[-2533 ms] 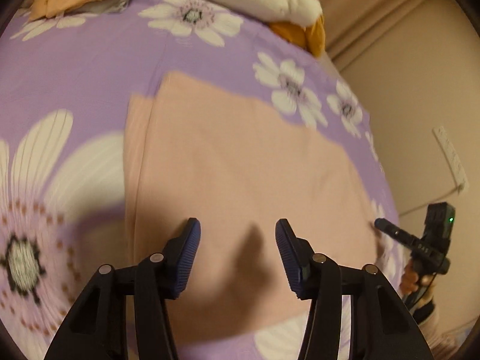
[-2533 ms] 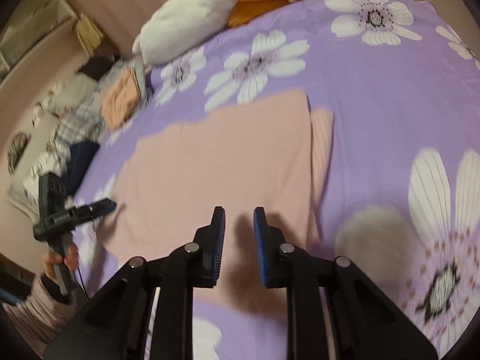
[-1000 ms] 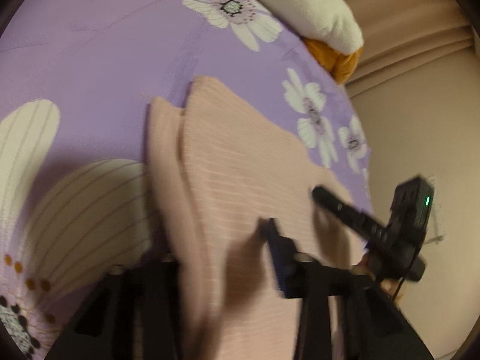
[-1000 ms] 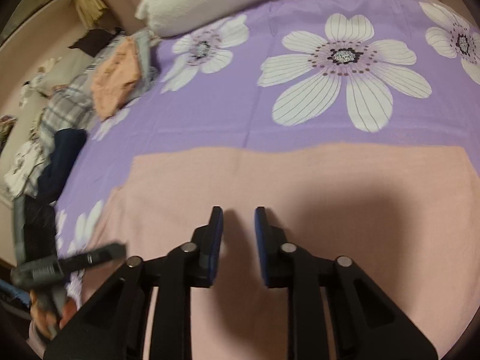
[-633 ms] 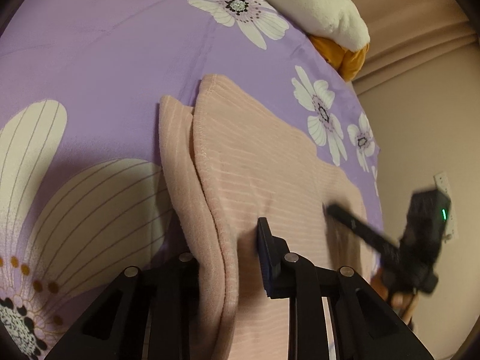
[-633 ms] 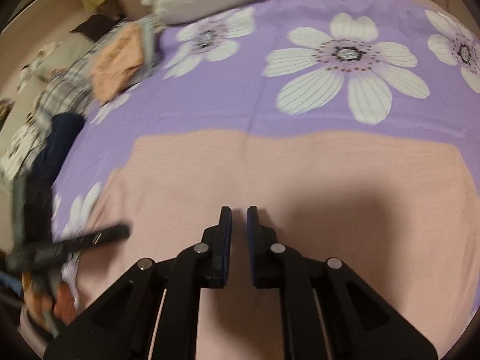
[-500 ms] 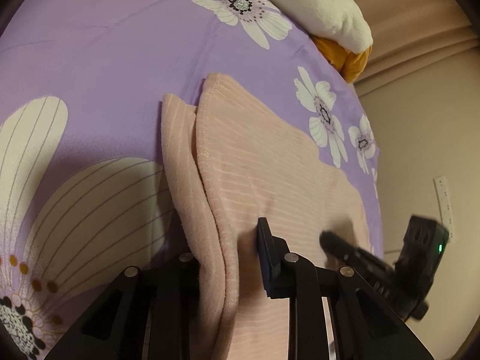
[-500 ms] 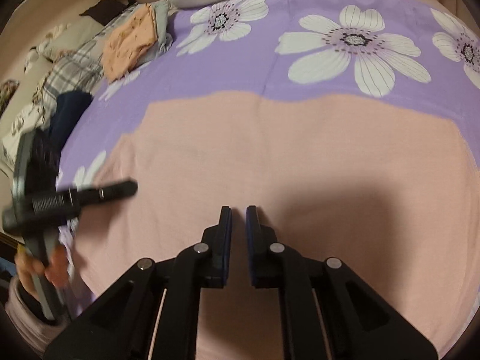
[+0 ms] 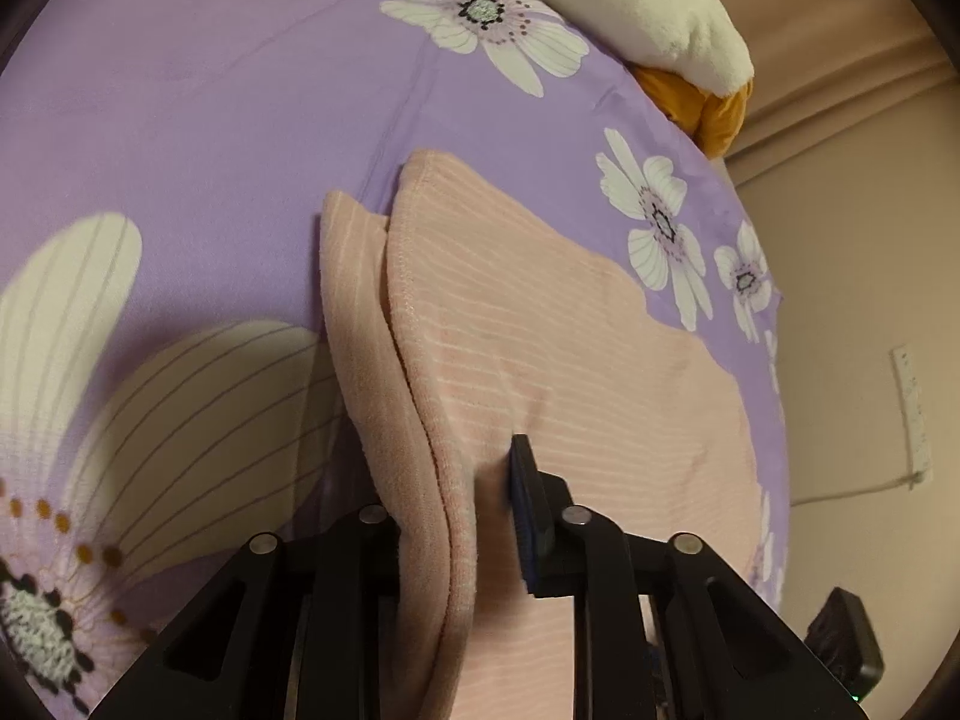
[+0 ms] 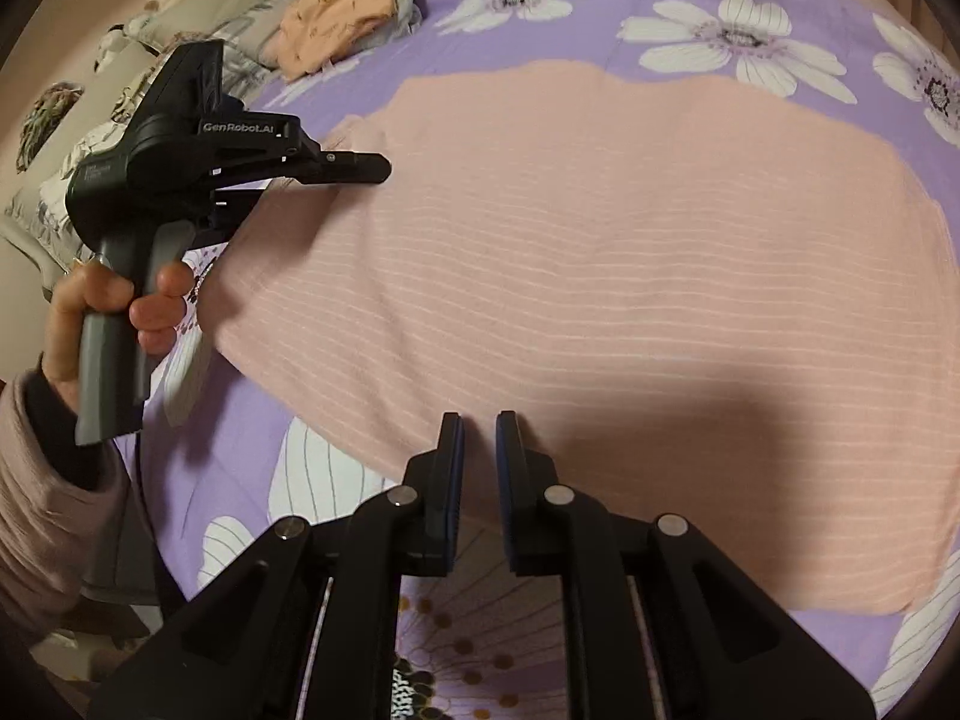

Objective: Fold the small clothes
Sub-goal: 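Grasp the opposite side edge of the shirt with the left tool and lift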

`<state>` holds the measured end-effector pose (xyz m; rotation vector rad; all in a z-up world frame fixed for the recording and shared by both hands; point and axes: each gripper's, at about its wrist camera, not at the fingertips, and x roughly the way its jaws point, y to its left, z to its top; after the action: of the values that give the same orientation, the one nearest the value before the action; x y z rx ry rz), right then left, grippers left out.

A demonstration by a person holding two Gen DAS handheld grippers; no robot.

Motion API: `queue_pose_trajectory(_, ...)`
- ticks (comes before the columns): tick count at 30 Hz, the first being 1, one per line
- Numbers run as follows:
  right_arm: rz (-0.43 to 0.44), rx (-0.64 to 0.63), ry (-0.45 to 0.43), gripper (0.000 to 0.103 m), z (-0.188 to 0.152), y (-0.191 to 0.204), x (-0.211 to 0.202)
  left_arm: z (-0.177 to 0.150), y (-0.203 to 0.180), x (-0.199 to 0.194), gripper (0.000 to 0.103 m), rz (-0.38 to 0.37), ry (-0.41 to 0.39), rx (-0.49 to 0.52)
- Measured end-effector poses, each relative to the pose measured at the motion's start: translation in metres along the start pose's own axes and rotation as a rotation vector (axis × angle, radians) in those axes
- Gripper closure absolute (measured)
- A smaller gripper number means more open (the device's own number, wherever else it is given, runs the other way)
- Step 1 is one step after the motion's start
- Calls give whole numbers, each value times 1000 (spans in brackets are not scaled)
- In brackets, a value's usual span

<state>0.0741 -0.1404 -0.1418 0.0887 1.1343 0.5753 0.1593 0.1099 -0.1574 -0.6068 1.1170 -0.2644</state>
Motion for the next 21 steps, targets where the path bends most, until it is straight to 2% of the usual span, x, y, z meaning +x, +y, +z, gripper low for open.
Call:
queue_pose_trajectory(3, 52, 52, -24, 91, 3, -8, -8, 0, -15, -12, 90, 17, -27, 37)
queue_pose_trajectory(11, 88, 171, -152, 90, 2, -41, -43, 5, -86, -38, 92, 45, -76, 162)
queue_pose_trajectory(21, 105, 315, -263, 90, -9, -96, -75, -8, -177, -7, 93, 136, -45, 349)
